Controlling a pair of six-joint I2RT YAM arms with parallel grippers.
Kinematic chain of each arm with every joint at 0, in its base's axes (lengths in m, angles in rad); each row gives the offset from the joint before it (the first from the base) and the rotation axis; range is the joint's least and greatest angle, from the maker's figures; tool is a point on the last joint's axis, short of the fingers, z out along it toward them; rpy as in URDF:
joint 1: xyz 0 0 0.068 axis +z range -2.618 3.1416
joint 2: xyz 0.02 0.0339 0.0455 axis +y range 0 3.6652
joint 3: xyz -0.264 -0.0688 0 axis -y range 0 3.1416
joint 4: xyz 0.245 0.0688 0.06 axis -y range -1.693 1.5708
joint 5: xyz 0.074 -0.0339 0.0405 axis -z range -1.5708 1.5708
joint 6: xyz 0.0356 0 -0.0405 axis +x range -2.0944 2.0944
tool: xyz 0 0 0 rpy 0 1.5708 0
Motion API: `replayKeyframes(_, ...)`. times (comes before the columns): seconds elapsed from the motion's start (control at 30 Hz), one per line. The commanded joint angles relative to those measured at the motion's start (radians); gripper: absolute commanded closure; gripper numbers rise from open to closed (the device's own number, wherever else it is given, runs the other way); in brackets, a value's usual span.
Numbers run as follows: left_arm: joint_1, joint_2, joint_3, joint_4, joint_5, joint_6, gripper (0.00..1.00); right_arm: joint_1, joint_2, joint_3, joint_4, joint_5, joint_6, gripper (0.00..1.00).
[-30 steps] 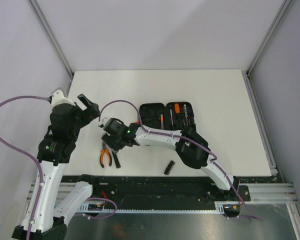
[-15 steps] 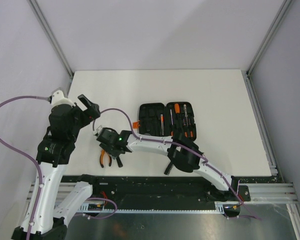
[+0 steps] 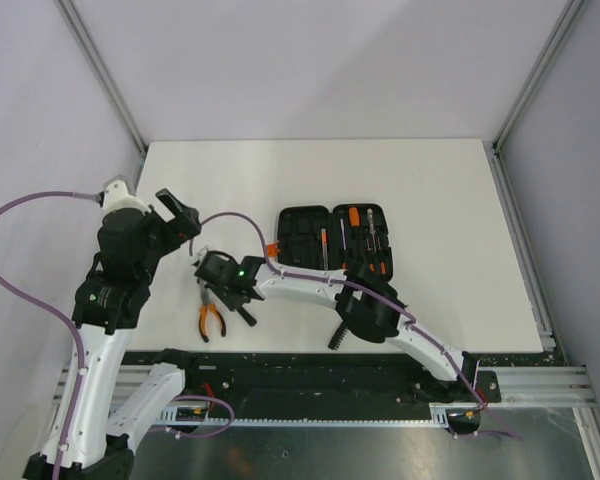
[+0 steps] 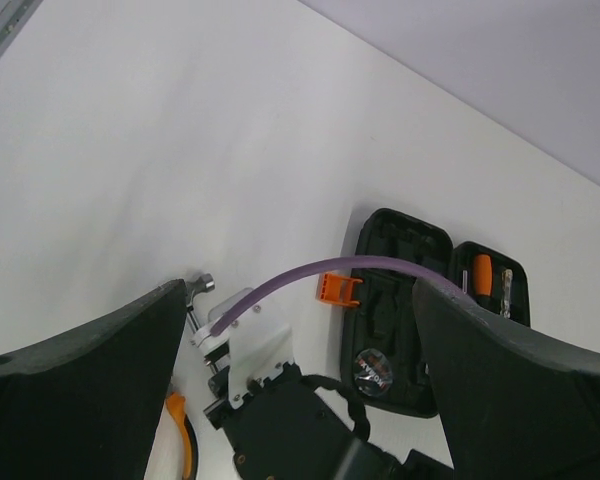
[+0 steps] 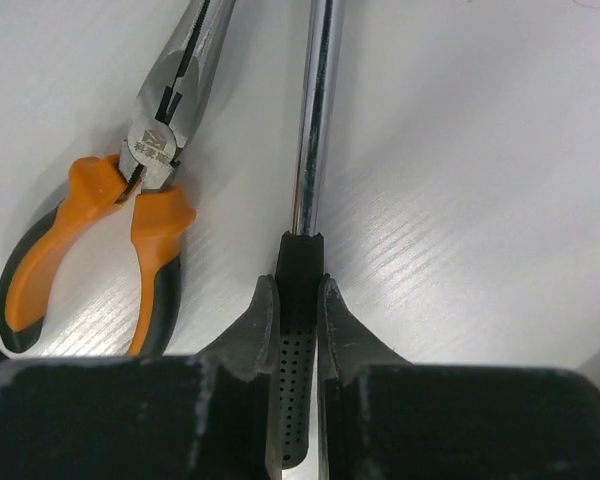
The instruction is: Pack the tool kit
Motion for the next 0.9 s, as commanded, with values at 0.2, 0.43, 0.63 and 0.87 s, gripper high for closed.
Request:
replayKeyframes(0.2,0.008,0.063,0.106,0.002,0.054,0.0,0.0,-0.216,-0.293,-0.301,0.268,-0.376,0.104,1.0)
replayKeyframes(0.43,0.008,0.116,0.129,0.004,0.104,0.048,0.01,-0.393,-0.47,-0.469,0.473,-0.689,0.229,1.0)
replayKeyframes(0.63,0.008,0.189,0.152,0.014,0.195,0.033,0.01,-0.553,-0.572,-0.615,0.706,-0.953,0.419,1.0)
replayKeyframes(0.87,0.008,0.266,0.145,0.1,0.398,0.026,0.01,-0.677,-0.609,-0.771,1.156,-1.177,0.793,1.0)
